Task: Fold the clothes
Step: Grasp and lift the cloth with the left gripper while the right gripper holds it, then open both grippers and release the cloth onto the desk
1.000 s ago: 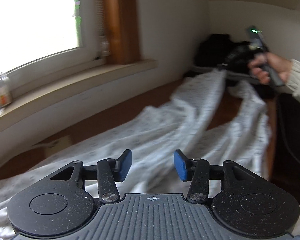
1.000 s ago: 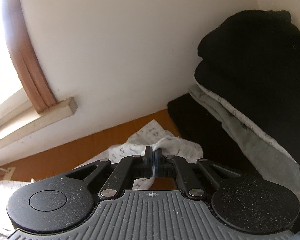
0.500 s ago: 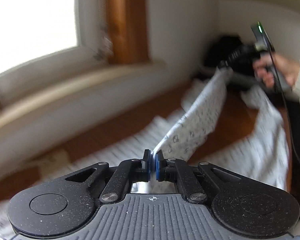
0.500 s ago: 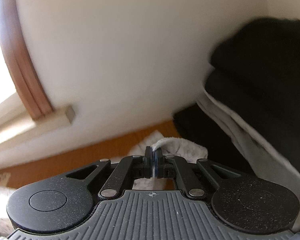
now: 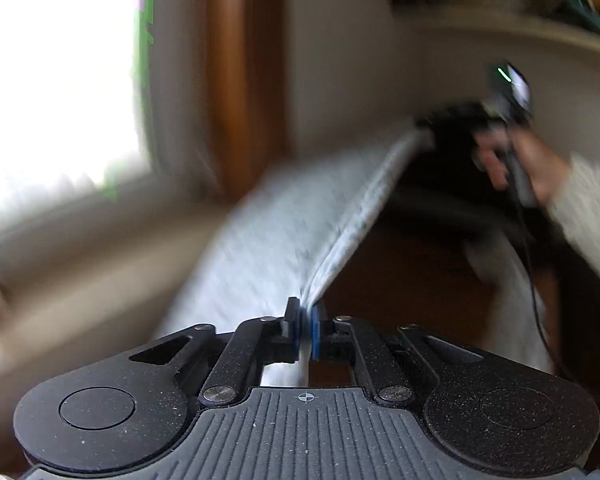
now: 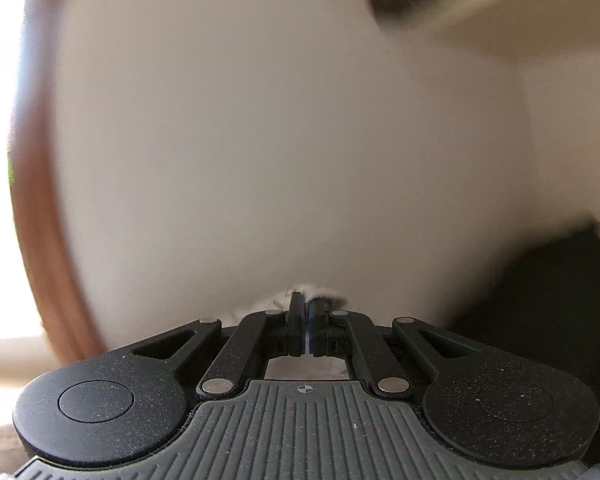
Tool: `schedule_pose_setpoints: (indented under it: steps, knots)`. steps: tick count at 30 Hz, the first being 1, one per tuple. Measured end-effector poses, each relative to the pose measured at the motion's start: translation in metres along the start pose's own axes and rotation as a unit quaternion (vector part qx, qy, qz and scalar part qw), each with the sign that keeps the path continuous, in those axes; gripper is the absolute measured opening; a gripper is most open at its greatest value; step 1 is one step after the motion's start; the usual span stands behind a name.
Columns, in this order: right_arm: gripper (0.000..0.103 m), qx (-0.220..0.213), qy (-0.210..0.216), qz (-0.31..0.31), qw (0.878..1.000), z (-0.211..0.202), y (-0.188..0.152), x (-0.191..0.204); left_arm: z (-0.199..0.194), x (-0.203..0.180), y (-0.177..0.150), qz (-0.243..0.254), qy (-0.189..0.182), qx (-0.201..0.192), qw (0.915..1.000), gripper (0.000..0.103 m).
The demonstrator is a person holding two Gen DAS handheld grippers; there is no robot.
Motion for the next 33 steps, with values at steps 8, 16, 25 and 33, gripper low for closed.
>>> schedule_pose_setpoints:
  steps: [8, 16, 25, 33]
  knots:
    - [0.034, 0.120, -0.022, -0.047, 0.991, 0.020, -0.098, -0.033, 0.028, 0.019, -0.033, -0.021, 0.021, 0.027, 0.9992, 0.045]
    - [0.037, 0.060, -0.025, -0.074, 0.995, 0.024, -0.086, -0.003, 0.032, 0.070, -0.067, -0.047, 0.085, 0.065, 0.9931, 0.050]
    - [0.038, 0.026, -0.025, -0.064, 0.997, 0.023, -0.059, -0.015, 0.016, 0.108, -0.093, -0.057, 0.100, 0.071, 0.9908, 0.051]
    - [0.038, 0.127, 0.096, -0.089, 0.983, 0.057, -0.105, 0.041, -0.002, 0.117, -0.107, -0.052, 0.083, 0.037, 0.9945, 0.051]
Point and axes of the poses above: each gripper's, at about its wrist camera, not at the fingertips, and z roughly the way its jaws point, x to its left, y to its top, the point moved 8 cm from there along z, roughly the way its jaws point, and after that the axes turned 4 degrees about -x, right-handed, at the moved point
